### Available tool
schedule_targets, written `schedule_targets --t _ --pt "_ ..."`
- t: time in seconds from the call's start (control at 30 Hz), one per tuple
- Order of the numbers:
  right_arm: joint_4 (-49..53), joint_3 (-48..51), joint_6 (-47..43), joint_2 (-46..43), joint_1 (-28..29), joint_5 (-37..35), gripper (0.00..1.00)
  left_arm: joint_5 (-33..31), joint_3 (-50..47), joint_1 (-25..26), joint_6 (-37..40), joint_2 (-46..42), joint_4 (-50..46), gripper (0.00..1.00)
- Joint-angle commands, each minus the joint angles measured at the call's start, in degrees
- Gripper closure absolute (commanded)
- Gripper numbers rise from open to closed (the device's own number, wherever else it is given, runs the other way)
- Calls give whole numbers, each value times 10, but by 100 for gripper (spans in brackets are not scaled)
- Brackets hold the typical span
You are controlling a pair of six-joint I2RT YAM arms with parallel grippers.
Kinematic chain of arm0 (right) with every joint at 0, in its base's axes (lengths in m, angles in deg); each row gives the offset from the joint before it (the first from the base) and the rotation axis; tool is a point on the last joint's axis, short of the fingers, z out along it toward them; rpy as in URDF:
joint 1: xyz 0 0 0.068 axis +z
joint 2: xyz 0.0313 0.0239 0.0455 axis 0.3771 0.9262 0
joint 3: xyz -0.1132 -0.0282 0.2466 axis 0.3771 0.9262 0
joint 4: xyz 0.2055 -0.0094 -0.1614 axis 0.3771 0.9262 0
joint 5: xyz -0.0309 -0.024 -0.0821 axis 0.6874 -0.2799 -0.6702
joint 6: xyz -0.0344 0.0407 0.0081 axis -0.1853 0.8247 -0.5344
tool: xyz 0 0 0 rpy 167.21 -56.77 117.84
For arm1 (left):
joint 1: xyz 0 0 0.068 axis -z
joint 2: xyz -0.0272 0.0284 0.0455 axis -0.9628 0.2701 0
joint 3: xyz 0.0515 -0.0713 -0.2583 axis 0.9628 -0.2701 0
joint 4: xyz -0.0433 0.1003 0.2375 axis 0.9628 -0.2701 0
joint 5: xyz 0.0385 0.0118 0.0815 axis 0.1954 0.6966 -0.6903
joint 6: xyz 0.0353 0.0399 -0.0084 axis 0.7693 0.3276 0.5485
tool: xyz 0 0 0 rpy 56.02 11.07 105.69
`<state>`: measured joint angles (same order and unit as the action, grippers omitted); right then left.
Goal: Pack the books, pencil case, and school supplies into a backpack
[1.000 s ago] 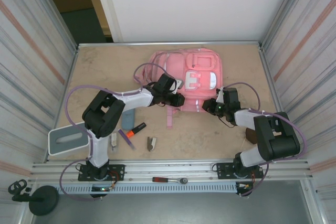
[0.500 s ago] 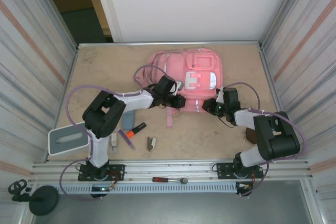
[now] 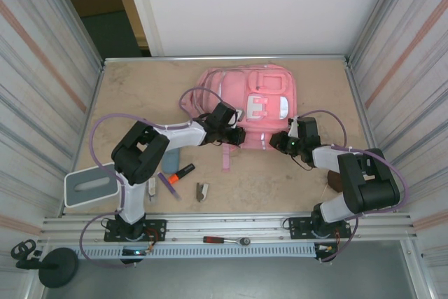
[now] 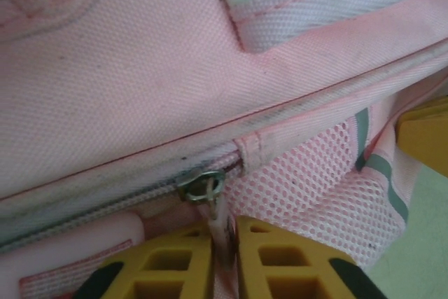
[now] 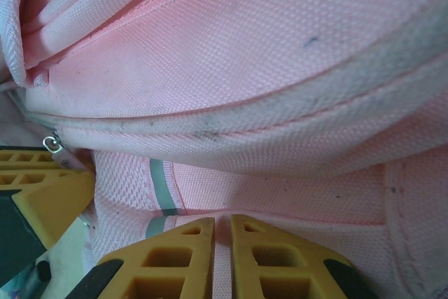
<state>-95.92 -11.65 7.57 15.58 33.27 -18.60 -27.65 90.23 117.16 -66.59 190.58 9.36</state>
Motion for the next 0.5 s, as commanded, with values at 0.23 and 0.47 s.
schedule_targets --t 0.23,0.47 --pt "98 8 -1 -6 -12 -82 89 -60 3 -12 49 -57 -72 100" --pt "132 -4 -15 -30 -31 -87 89 -94 1 -31 86 -70 -117 100"
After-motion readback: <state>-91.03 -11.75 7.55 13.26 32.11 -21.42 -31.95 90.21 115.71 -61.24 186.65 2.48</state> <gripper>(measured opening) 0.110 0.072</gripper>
